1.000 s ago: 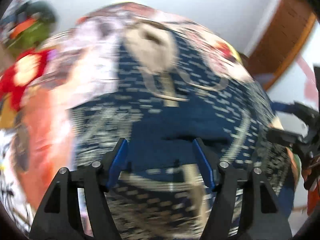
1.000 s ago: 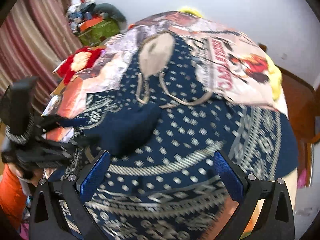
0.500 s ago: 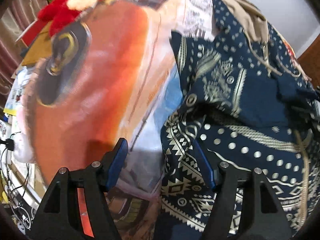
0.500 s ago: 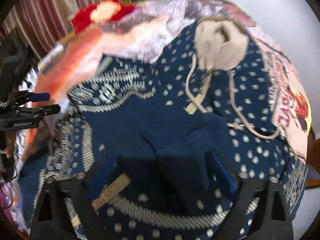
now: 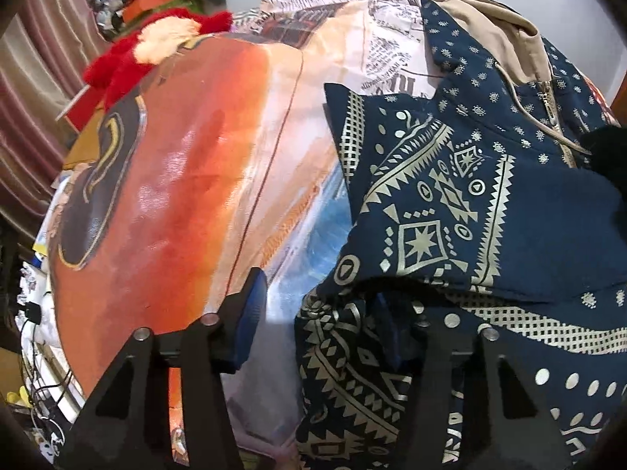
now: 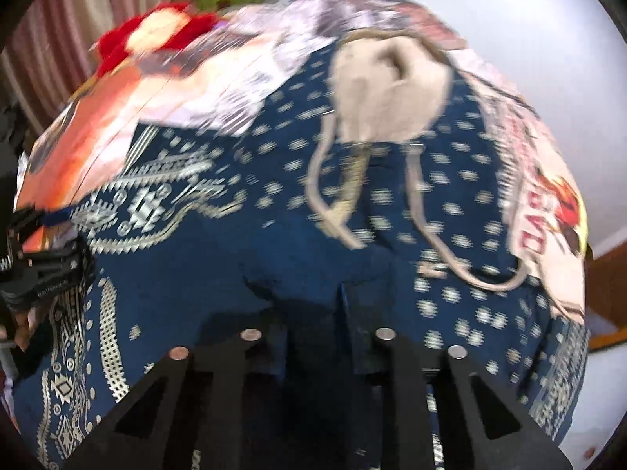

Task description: Fold large clothes

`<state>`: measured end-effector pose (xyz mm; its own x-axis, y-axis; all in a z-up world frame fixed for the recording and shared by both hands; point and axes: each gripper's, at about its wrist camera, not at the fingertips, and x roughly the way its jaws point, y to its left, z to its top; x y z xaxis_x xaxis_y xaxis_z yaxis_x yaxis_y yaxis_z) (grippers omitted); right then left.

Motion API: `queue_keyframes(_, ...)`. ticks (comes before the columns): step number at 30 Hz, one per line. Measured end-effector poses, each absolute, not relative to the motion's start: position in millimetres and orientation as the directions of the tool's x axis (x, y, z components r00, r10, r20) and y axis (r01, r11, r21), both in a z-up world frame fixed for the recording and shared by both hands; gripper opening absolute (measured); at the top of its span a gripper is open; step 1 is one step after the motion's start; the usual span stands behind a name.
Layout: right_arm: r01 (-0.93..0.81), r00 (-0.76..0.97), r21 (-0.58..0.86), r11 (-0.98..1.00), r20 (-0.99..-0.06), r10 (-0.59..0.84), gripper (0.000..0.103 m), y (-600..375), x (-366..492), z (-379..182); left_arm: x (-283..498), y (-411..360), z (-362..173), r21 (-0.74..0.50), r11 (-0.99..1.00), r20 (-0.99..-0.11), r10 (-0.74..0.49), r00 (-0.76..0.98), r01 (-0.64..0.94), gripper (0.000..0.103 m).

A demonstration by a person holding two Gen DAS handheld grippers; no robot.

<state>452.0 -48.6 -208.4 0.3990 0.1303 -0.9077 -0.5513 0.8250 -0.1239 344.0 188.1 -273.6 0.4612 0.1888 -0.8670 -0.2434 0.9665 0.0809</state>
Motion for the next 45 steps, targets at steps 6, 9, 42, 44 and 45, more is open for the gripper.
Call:
queue_keyframes(6, -0.431, 0.443, -0.050, 0.901, -0.882, 0.163, 0.012, -109.9, 455.0, -180.8, 339.6, 195.6, -265.9, 0.087, 0.944, -0.857, 0.234, 0.458, -0.319, 0.051)
queue_keyframes(9, -0.378, 0.469, -0.031, 0.925, -0.868, 0.162, 0.011, -142.8, 450.9, -169.2, 334.8, 200.9, -259.8, 0.105, 0.924, -0.849, 0.276, 0.450, -0.369, 0.046)
queue_keyframes(42, -0.166, 0.452, 0.146, 0.975, -0.868, 0.207, 0.012, -262.9, 420.6, -136.0, 355.8, 170.1, -280.1, 0.266, 0.909, -0.829, 0.386, 0.404, -0.322, 0.061)
queue_keyframes(44, -0.187, 0.458, 0.156, 0.970, -0.860, 0.226, 0.012, -258.5, 421.6, -130.3, 361.0, 169.7, -275.6, 0.307, 0.876, -0.794, 0.451, 0.407, -0.372, 0.061)
queue_keyframes(45, -0.201, 0.456, 0.160, 0.966, -0.858, 0.237, 0.012, -255.1, 422.4, -129.2, 362.4, 170.3, -273.4, 0.327, 0.859, -0.777, 0.482, 0.405, -0.395, 0.061)
